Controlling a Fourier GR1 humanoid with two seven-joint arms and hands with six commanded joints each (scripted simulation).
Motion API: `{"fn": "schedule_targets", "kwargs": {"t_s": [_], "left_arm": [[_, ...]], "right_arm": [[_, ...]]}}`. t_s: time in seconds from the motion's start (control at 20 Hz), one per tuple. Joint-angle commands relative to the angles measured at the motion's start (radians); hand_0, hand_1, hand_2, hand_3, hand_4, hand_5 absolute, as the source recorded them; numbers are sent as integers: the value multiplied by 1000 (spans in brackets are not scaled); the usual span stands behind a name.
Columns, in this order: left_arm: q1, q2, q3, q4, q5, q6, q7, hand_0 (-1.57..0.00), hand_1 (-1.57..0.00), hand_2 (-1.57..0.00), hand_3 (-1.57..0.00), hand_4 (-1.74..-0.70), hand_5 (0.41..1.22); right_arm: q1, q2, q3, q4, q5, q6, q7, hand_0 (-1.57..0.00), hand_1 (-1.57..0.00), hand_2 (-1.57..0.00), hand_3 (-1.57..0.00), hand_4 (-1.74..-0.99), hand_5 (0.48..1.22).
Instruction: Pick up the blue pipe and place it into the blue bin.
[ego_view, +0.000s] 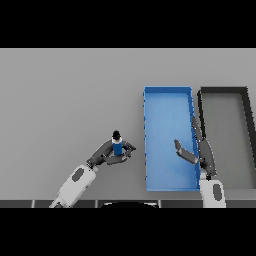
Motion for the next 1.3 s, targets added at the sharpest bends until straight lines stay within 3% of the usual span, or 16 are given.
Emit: {"fn": "schedule_targets", "kwargs": {"t_s": [0.0, 0.05, 0.15, 0.4, 0.6, 0.7, 1.1, 1.25], "left_arm": [[1, -2, -3, -11, -4, -2, 8, -951, -1047, -1119, -1119, -1544, 1022], [7, 0, -9, -18, -6, 1, 8, -1075, -1151, -1210, -1194, -1580, 1062], [16, -6, -33, -35, -34, 20, 3, -1253, -1302, -1340, -1330, -1530, 1119], [9, -28, -14, -80, -58, 49, -44, -1467, -1483, -1495, -1492, -1478, 1188], [-7, -39, -2, -153, -47, 33, -52, -1528, -1535, -1540, -1539, -1468, 1207], [-38, -57, -3, -190, -42, 24, -1, -1544, -1548, -1551, -1550, -1466, 1212], [-64, -71, -9, -279, -60, -21, 81, -1566, -1567, -1568, -1568, -1467, 1220], [-61, -83, -1, -266, -73, -26, 76, -1569, -1569, -1569, -1569, -1466, 1220]], "right_arm": [[-9, 2, 4, 4, -1, 4, 13, 1, 1, 1, 1, -1227, 660], [-17, -1, -3, 9, -11, 7, 25, 1, 1, 1, 1, -1233, 660], [-11, 9, 8, 6, -6, 9, 24, 1, 1, 1, 1, -1224, 651], [-28, 11, 4, 8, -12, 6, 39, 1, 1, 1, 1, -1219, 628], [-20, 9, 7, 12, 0, 3, 23, 1, 1, 1, 1, -1220, 638], [-30, 0, 2, 19, 8, -1, 37, 1, 1, 1, 1, -1204, 640], [-24, -12, -8, 22, 11, -3, 11, 1, 1, 1, 1, -1151, 643], [109, 64, 25, -69, 76, -94, -19, 1, 1, 1, 1, -1139, 643]]}}
